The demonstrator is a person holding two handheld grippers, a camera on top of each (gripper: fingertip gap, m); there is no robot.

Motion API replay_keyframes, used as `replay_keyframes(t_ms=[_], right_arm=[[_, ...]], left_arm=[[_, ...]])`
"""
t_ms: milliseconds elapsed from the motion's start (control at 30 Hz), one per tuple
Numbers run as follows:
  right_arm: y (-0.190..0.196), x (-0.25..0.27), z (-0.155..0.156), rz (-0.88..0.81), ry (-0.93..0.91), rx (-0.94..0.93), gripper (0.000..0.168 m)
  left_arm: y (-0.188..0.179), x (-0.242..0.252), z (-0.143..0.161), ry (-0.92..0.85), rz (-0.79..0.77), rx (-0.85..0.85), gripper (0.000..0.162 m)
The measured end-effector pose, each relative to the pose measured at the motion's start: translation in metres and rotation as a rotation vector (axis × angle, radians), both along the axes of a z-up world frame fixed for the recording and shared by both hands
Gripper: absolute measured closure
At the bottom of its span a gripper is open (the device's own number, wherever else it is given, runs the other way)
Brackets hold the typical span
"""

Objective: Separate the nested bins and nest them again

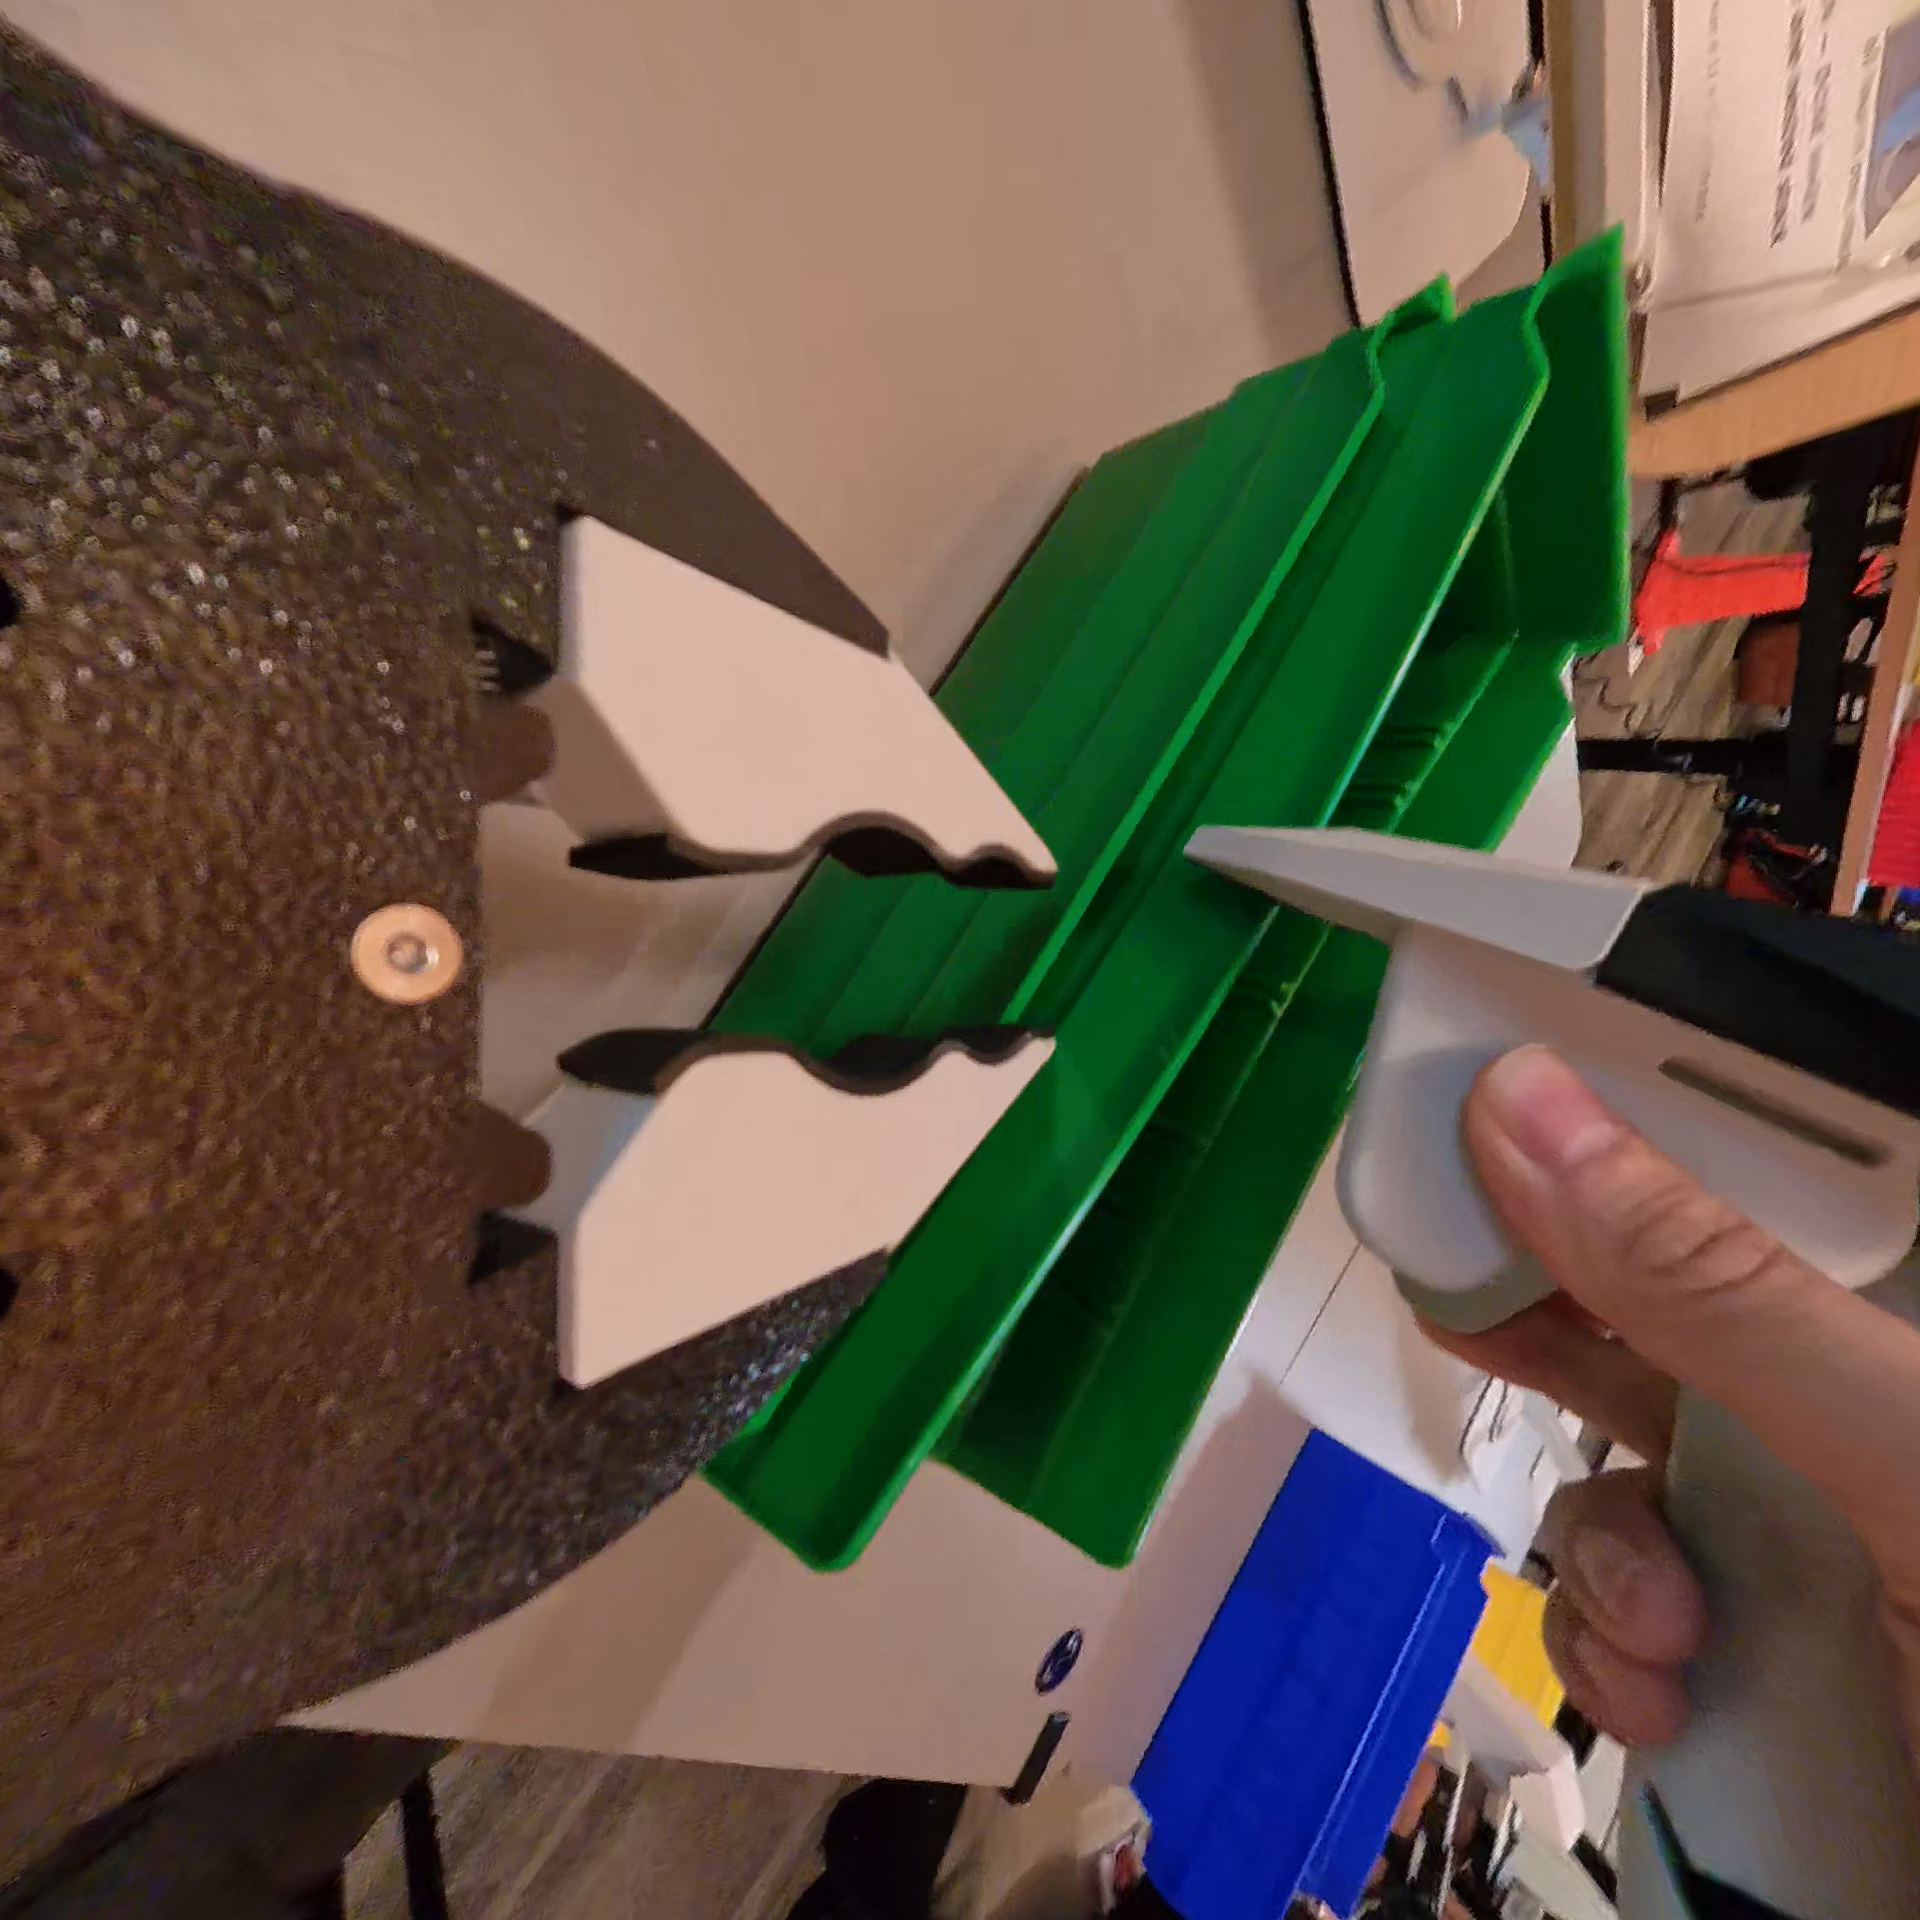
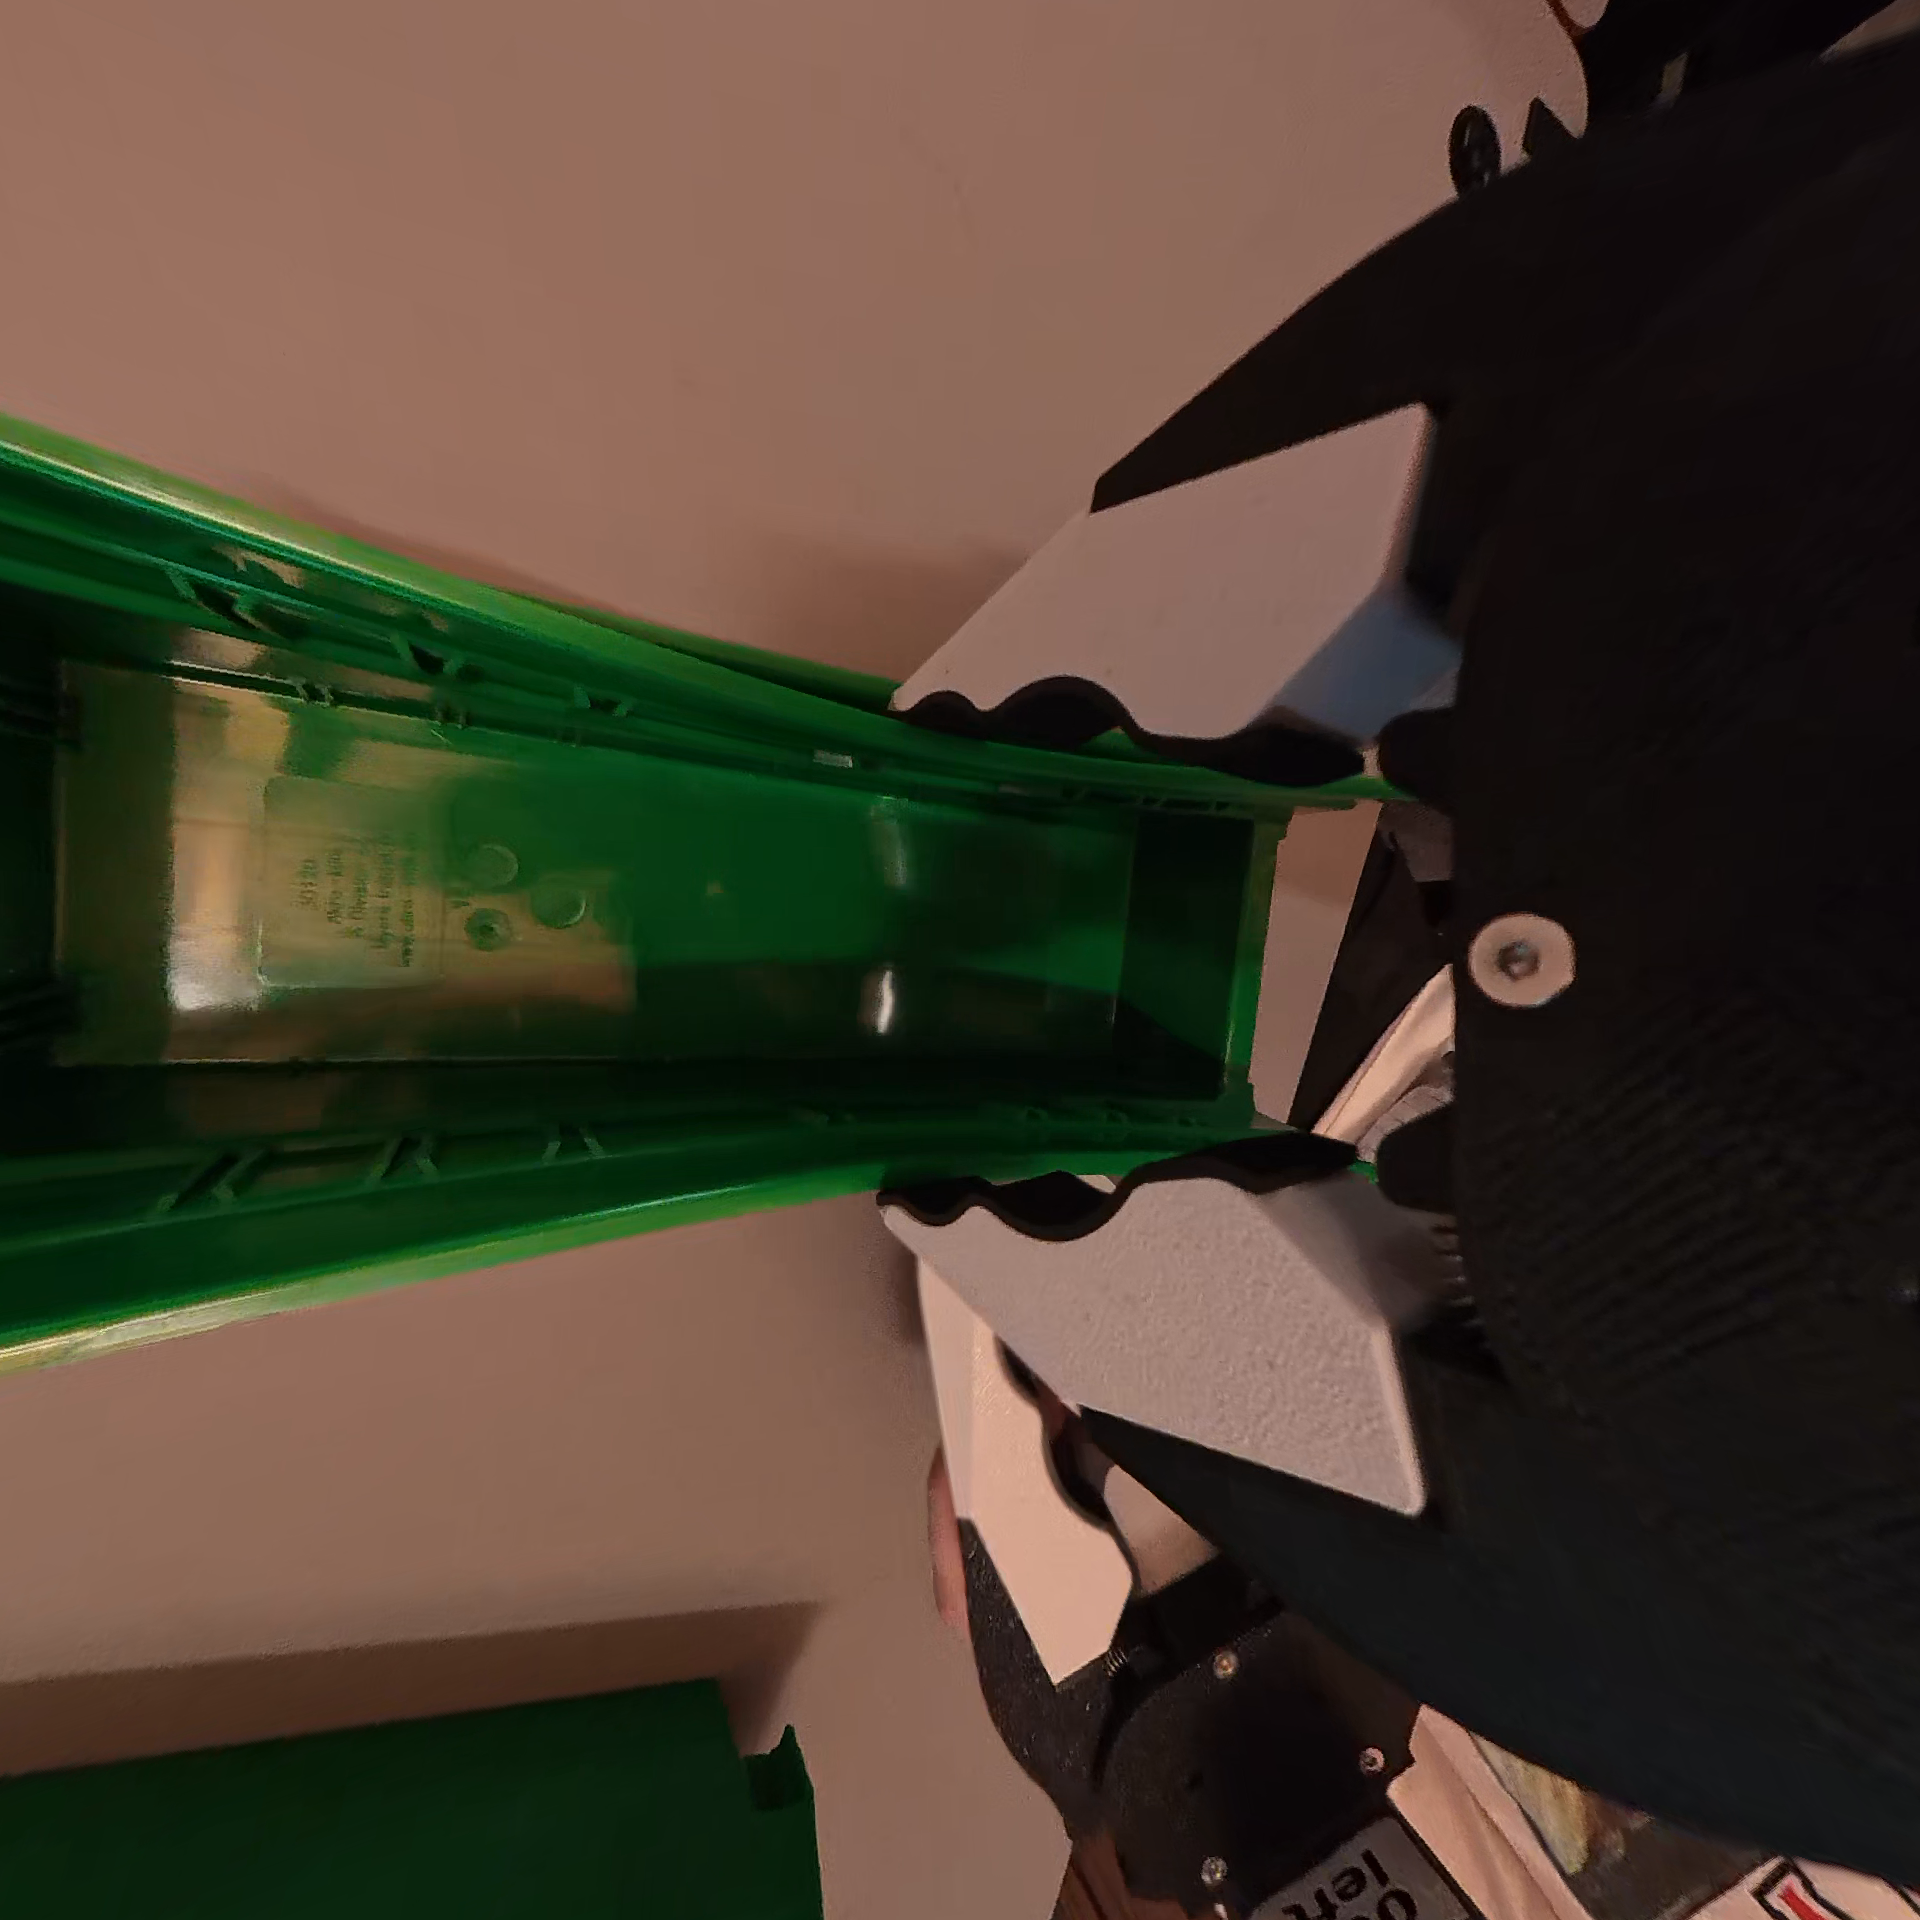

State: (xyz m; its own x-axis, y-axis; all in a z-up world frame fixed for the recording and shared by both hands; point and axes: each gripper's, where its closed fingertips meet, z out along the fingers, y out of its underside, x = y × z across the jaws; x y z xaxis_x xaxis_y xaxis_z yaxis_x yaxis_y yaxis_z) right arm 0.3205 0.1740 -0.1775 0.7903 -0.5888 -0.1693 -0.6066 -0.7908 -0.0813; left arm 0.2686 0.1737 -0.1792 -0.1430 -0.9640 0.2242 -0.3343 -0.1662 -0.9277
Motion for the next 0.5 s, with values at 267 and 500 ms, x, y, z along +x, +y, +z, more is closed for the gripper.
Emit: replay_keyframes(t_ms=[267, 500], right_arm=[[-0.0029, -0.0005, -0.0002, 0.015, -0.017, -0.043, 0.086], [-0.0026, -0.0037, 0.0066, 0.026, -0.025, -0.058, 0.086]], left_arm=[[-0.0076, 0.0005, -0.0052, 0.022, -0.033, 0.022, 0.149], [-0.0058, -0.0002, -0.0059, 0.042, -0.021, 0.089, 0.150]])
